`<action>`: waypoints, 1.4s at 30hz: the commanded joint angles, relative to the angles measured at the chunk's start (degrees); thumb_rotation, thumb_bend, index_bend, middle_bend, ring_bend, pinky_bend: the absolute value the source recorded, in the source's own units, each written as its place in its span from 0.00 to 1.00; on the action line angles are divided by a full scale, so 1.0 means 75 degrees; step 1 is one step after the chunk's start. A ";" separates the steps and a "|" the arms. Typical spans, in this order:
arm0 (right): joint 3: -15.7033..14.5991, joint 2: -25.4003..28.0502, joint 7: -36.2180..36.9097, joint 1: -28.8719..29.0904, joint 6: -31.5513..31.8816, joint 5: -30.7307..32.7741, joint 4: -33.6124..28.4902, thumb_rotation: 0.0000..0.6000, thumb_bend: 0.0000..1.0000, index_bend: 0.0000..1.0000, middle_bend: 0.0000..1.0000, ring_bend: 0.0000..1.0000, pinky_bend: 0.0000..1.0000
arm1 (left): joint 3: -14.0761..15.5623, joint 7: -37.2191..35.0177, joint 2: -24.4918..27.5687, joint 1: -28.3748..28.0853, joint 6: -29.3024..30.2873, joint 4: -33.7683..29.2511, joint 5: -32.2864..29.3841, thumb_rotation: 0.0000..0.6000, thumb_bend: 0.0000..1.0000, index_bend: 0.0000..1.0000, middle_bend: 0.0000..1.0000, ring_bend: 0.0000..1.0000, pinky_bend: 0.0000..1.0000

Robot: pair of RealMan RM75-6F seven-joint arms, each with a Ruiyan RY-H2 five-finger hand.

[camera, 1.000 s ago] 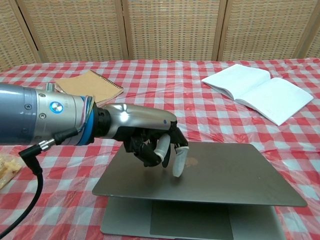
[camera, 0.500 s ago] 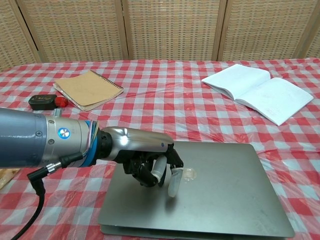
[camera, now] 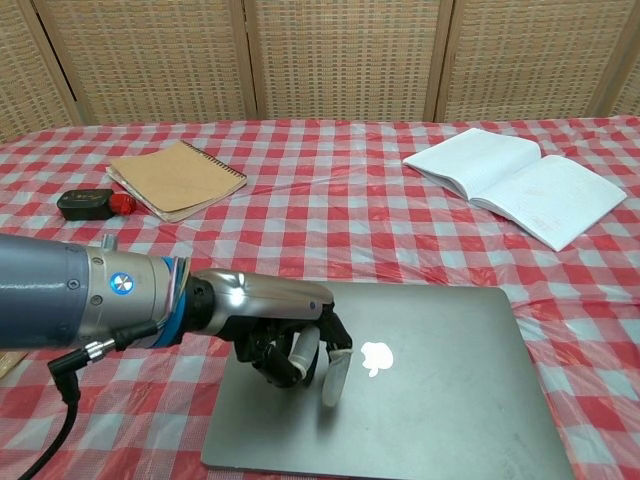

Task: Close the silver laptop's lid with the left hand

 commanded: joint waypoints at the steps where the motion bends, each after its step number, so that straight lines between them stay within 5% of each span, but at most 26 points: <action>1: -0.0002 0.0003 0.0003 -0.0004 0.0014 -0.0017 -0.0011 1.00 0.76 0.00 0.00 0.00 0.00 | -0.0083 -0.0110 0.0042 0.0093 0.0103 -0.0074 0.0102 1.00 1.00 0.50 0.34 0.38 0.48; 6: -0.0014 0.0008 0.0004 -0.0013 0.0057 -0.0074 -0.0019 1.00 0.76 0.00 0.00 0.00 0.00 | -0.0359 -0.0481 0.0269 0.0438 0.0502 -0.0385 0.0617 1.00 0.98 0.39 0.23 0.31 0.40; 10: -0.0024 -0.0022 0.0024 -0.0005 0.0067 -0.0121 0.0027 1.00 0.76 0.00 0.00 0.00 0.00 | -0.0483 -0.0511 0.0664 0.0743 0.1027 -0.0661 0.1202 1.00 0.79 0.20 0.02 0.08 0.19; 14: -0.0034 -0.0050 0.0071 0.0013 0.0008 -0.0110 0.0087 1.00 0.76 0.00 0.00 0.00 0.00 | -0.0491 -0.0194 0.0967 0.1207 0.2101 -0.0910 0.1695 1.00 0.58 0.01 0.00 0.00 0.01; 19: -0.0049 -0.0095 0.0100 0.0031 -0.0035 -0.0118 0.0162 1.00 0.76 0.00 0.00 0.00 0.00 | -0.0215 0.1163 0.1038 0.1911 0.4047 -0.0809 0.2393 1.00 0.44 0.00 0.00 0.00 0.00; 25: -0.0095 -0.0152 0.0048 0.0051 -0.0073 -0.0165 0.0220 1.00 0.73 0.00 0.00 0.00 0.00 | 0.0411 0.2419 0.0982 0.3181 0.6134 -0.0265 0.3197 1.00 0.03 0.00 0.00 0.00 0.00; 42: -0.0554 -0.0137 -0.0442 0.0061 0.0018 -0.0986 0.0028 1.00 0.60 0.00 0.00 0.00 0.00 | 0.1745 0.2454 0.1272 0.6116 0.8384 0.0498 0.4469 1.00 0.00 0.00 0.00 0.00 0.00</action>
